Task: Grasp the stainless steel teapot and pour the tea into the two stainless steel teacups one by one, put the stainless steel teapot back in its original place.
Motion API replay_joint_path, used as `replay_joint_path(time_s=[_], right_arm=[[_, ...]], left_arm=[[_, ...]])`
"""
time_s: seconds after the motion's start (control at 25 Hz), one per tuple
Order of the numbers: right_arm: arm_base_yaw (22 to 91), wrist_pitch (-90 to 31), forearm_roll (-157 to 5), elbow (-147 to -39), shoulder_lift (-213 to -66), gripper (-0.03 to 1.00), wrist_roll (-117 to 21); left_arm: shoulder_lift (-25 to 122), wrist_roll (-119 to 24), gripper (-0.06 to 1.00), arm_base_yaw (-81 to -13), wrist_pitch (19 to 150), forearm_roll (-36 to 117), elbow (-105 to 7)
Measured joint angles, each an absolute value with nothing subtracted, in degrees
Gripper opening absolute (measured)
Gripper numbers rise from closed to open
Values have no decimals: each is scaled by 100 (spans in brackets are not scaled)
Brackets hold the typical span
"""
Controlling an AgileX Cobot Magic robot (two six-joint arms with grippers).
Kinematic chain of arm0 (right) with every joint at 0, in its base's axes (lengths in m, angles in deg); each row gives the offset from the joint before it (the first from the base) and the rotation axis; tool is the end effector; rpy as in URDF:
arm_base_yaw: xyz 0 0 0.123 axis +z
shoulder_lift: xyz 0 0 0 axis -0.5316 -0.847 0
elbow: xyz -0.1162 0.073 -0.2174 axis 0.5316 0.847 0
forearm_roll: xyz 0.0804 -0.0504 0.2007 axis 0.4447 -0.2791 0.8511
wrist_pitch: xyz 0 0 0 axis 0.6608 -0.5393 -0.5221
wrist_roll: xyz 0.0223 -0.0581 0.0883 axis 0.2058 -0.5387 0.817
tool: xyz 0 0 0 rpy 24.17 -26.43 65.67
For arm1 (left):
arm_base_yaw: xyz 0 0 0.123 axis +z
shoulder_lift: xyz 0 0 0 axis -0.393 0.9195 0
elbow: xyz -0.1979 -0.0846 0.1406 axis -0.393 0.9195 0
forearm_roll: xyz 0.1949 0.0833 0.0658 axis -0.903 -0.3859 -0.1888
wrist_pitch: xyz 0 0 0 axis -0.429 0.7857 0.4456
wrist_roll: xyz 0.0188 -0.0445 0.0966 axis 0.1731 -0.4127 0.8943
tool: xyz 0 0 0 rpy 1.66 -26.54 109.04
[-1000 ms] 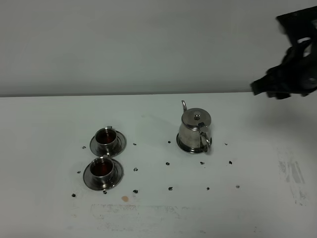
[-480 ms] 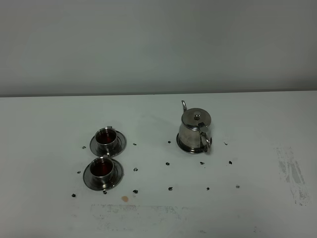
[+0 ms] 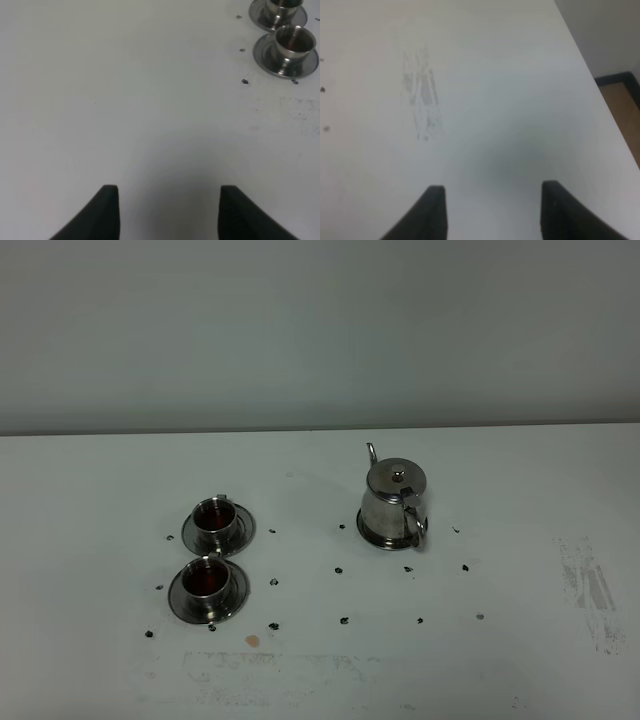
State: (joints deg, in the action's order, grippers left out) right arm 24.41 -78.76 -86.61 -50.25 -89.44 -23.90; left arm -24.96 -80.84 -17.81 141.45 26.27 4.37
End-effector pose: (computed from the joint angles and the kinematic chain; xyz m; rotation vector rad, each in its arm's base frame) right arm 0.0641 -0.0128 0.2854 0.1743 2.2497 -0.1158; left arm 0.0146 0.0025 0.2425 -0.0870 2.0851 0.0778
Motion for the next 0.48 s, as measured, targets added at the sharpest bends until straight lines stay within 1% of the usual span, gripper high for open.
replay_joint_path(time_s=[0.28,0.48], right_arm=[[2441,-7962,-8538,-4511,-7965,41,-2453],[2441,-7997,-8394,-4446,-7478,41,-2617]], left_arm=[[-2496,-8084,46,-1781,14145,2627,437],[-2496,-8084,46,-1781,14145,2627,437]])
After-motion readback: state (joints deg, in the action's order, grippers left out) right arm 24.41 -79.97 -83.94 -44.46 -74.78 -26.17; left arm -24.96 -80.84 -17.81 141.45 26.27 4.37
